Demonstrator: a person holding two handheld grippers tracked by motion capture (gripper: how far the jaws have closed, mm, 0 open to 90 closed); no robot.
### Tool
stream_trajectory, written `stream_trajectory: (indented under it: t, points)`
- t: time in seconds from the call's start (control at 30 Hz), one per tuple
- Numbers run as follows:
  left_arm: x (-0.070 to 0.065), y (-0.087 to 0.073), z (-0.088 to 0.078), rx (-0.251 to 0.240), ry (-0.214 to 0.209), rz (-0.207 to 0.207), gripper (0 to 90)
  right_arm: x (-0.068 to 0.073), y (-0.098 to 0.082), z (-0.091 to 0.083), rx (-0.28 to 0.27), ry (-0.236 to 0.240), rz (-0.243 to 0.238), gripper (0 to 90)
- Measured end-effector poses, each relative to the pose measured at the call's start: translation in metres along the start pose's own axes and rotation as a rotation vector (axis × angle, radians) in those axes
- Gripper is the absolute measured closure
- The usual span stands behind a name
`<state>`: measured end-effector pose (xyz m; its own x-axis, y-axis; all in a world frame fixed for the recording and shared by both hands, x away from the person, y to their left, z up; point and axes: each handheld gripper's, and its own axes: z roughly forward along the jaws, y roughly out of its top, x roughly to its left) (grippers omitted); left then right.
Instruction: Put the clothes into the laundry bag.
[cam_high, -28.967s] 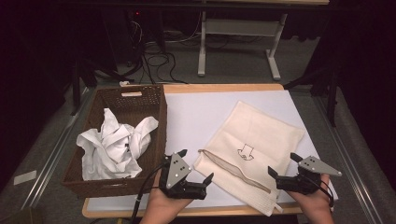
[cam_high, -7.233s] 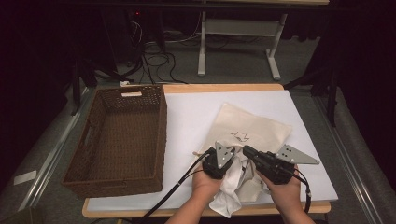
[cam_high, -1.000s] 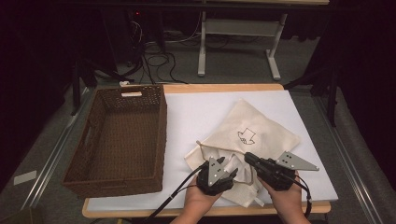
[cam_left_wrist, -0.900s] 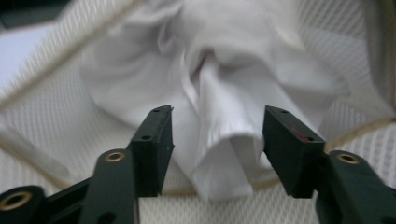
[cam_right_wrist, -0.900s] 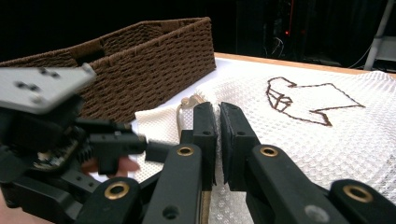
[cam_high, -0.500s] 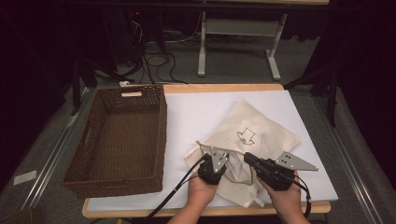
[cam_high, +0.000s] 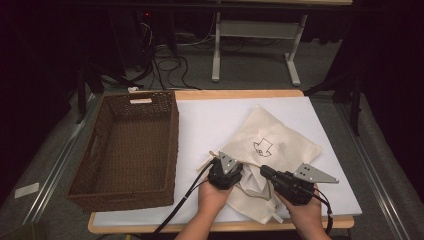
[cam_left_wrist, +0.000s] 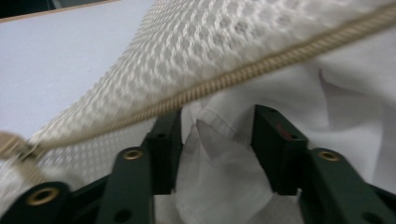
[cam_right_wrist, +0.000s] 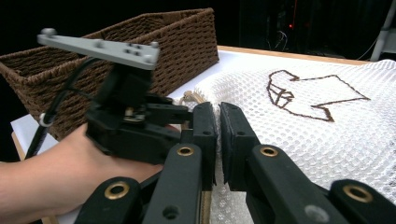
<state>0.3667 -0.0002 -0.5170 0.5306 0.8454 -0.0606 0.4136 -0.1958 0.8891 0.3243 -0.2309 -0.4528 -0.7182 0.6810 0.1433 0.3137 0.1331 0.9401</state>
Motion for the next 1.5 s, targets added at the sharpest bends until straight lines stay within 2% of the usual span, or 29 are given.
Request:
stream_trajectory:
  t: [0.13,0.23,0.37,0.47,0.57,0.6,0.63,0.73,0.77,0.87,0.9,1.0,1.17,1.27,1.4,1.5]
  points:
    - [-0.001,-0.005,-0.016,-0.039,-0.011,0.006,40.4,0.001,0.000,0.001,0.003,0.003,-0.007,86.1]
    - [-0.002,-0.007,-0.026,-0.065,-0.018,0.012,40.6,0.001,0.000,0.001,0.000,-0.003,-0.009,86.1]
    - [-0.008,-0.011,-0.041,-0.083,-0.095,-0.009,58.8,0.001,0.000,0.000,-0.001,-0.003,-0.007,86.1]
    - [-0.020,-0.014,-0.043,-0.051,-0.122,0.012,60.4,0.001,0.000,0.000,-0.002,-0.005,-0.004,86.1]
    - [-0.027,-0.018,-0.032,0.019,-0.137,0.036,51.2,0.002,0.001,0.001,-0.001,-0.003,-0.010,86.1]
    - [-0.028,-0.019,-0.027,0.048,-0.145,0.034,51.4,0.002,0.001,0.001,-0.001,-0.004,-0.009,86.1]
    - [-0.030,-0.017,-0.023,0.076,-0.140,0.032,54.6,0.002,0.001,0.000,-0.001,-0.005,-0.010,86.1]
    - [-0.034,-0.009,-0.018,0.071,-0.094,0.061,85.7,0.001,0.001,-0.001,-0.006,-0.005,-0.003,86.1]
    - [-0.036,-0.004,-0.016,0.058,-0.090,0.070,89.2,0.001,0.001,-0.001,-0.006,-0.006,-0.001,86.1]
    - [-0.039,0.006,-0.009,0.014,-0.085,0.065,89.4,0.001,0.000,0.000,-0.004,-0.004,-0.004,86.1]
    - [-0.041,0.009,-0.005,-0.014,-0.081,0.068,89.4,0.001,0.000,0.000,-0.003,-0.005,-0.005,86.1]
    - [-0.042,0.012,0.006,-0.039,-0.082,0.062,89.0,0.001,0.000,0.000,0.001,-0.004,-0.004,86.1]
    - [-0.043,0.009,0.019,-0.007,-0.094,0.045,87.5,0.000,-0.001,0.000,0.002,-0.004,-0.002,86.1]
    - [-0.042,0.009,0.022,0.010,-0.135,0.034,85.1,0.000,-0.001,0.001,0.004,0.000,-0.004,86.2]
    - [-0.043,0.009,0.021,0.022,-0.161,0.059,83.9,0.000,-0.001,0.001,0.001,0.000,-0.008,86.1]
    - [-0.043,0.009,0.018,0.014,-0.161,0.055,68.1,0.000,-0.001,0.001,0.004,-0.001,-0.004,86.1]
